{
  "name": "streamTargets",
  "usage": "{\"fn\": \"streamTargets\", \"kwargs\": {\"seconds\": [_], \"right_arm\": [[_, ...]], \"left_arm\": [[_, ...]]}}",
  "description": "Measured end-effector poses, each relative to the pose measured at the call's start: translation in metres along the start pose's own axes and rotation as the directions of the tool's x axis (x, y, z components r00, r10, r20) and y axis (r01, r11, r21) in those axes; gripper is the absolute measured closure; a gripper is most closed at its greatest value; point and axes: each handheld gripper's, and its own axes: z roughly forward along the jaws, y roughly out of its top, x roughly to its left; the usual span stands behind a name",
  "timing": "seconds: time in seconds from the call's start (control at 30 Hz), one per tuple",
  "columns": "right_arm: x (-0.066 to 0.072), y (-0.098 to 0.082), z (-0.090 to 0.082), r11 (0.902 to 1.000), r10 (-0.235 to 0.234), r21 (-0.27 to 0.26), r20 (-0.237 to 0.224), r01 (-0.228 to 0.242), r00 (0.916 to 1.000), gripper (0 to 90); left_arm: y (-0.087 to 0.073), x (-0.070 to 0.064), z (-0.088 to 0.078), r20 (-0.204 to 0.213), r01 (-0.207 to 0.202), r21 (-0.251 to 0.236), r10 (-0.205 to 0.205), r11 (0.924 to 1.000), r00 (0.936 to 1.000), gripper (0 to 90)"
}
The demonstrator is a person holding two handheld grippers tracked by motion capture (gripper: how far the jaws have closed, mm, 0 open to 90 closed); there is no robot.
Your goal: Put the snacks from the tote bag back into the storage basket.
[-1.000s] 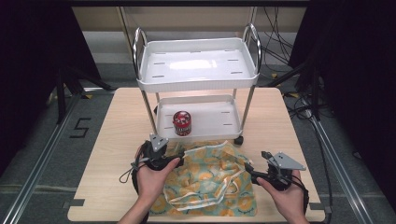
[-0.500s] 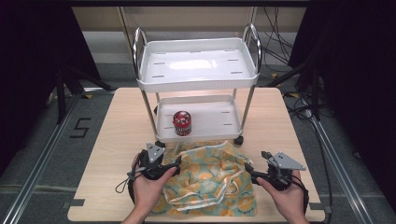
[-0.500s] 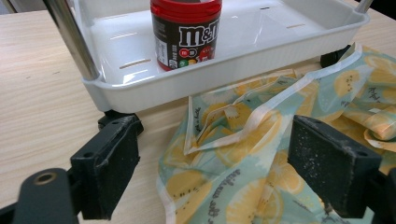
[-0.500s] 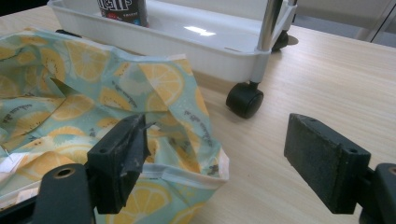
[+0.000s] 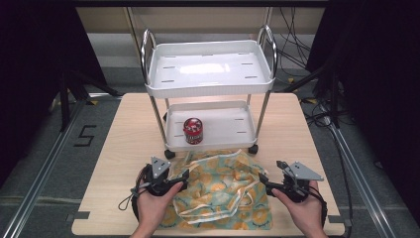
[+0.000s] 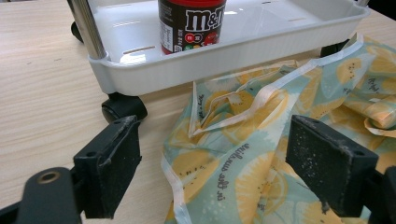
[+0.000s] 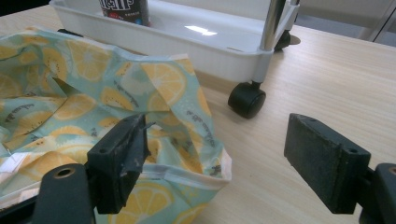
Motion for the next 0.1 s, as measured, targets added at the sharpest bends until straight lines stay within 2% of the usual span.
{"fn": "streamTargets", "kwargs": {"seconds": [0.07,0.1], "right_arm": [[-0.0012,-0.0001,-0.0011,0.9999,-0.011,0.009,0.007,0.011,0.9999,22.6],[-0.0009,-0.0002,0.0003,1.0,0.005,-0.004,0.005,-0.005,1.0,22.6]], "left_arm": [[-0.0009,-0.0004,0.0001,0.004,0.001,0.002,-0.001,1.0,1.0,17.2],[-0.0011,-0.0005,0.0002,0.003,-0.003,0.002,0.003,1.0,1.0,17.2]]}}
